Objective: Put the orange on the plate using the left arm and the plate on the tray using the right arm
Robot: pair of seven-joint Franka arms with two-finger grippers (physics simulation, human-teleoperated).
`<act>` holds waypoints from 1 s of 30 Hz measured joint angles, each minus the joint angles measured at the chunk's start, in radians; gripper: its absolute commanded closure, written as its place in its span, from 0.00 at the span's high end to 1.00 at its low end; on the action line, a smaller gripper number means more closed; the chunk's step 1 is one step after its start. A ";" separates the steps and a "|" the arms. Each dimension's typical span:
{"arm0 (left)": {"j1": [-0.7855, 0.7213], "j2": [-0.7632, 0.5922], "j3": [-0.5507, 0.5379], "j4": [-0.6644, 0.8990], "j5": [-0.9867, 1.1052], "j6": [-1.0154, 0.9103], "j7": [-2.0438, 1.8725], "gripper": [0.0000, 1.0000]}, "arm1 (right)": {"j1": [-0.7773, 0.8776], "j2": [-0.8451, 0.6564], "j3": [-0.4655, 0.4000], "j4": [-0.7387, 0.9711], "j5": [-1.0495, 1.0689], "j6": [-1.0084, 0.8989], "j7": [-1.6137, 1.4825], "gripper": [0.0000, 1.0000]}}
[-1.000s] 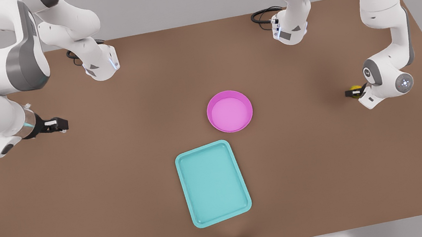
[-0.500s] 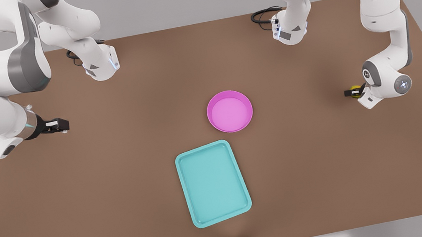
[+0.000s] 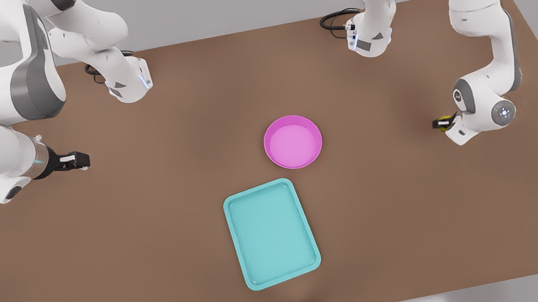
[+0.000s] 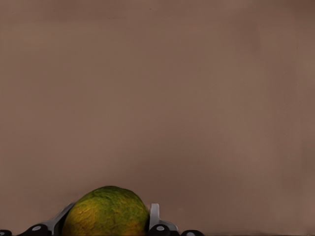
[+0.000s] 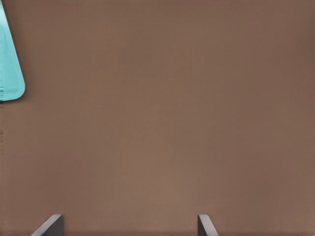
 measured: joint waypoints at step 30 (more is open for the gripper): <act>0.002 -0.180 -0.254 0.819 -0.014 -0.871 -0.428 1.00 | 0.278 0.115 0.227 -0.851 0.575 1.092 0.239 1.00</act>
